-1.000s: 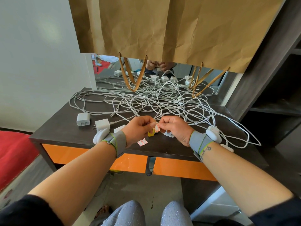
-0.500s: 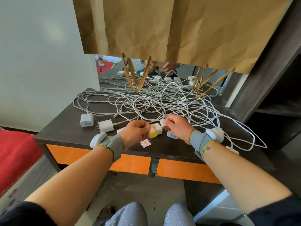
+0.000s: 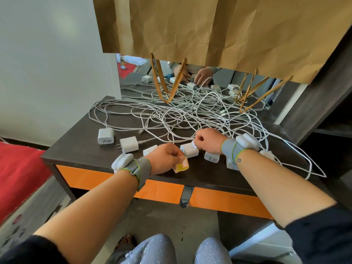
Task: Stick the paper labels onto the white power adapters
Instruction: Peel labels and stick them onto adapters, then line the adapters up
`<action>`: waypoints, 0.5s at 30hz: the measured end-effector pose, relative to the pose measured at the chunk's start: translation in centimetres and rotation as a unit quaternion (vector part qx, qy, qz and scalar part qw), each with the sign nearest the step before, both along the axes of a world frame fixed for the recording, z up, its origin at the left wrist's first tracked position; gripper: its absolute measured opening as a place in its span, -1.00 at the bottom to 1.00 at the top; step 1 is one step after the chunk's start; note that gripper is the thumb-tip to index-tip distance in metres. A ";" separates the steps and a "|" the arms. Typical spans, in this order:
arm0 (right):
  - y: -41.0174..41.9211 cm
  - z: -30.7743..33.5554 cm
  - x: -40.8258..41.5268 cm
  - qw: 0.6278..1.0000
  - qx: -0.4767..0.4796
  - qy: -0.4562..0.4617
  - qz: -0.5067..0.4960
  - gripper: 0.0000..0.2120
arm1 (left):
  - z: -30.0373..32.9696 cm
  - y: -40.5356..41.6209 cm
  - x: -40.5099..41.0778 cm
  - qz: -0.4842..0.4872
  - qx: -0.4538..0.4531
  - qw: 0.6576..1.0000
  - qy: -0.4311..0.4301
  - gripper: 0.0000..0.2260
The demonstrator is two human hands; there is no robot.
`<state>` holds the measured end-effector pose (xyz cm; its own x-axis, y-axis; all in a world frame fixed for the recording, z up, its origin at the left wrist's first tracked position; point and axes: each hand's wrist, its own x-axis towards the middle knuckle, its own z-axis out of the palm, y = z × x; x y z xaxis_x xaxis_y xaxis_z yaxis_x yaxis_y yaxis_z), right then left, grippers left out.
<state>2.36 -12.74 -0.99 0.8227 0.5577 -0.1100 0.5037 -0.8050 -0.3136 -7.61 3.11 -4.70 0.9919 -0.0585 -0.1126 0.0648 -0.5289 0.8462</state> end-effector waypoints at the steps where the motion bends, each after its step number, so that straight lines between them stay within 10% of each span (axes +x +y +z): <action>1: 0.1 0.1 0.1 1.000 -0.007 0.005 0.002 -0.87 | -0.1 0.0 0.0 -0.005 0.003 1.000 -0.003 -0.82; 15: 1.2 0.3 0.5 0.997 -0.060 0.020 0.038 -0.86 | -0.2 0.5 0.4 -0.016 0.006 1.000 -0.005 -0.78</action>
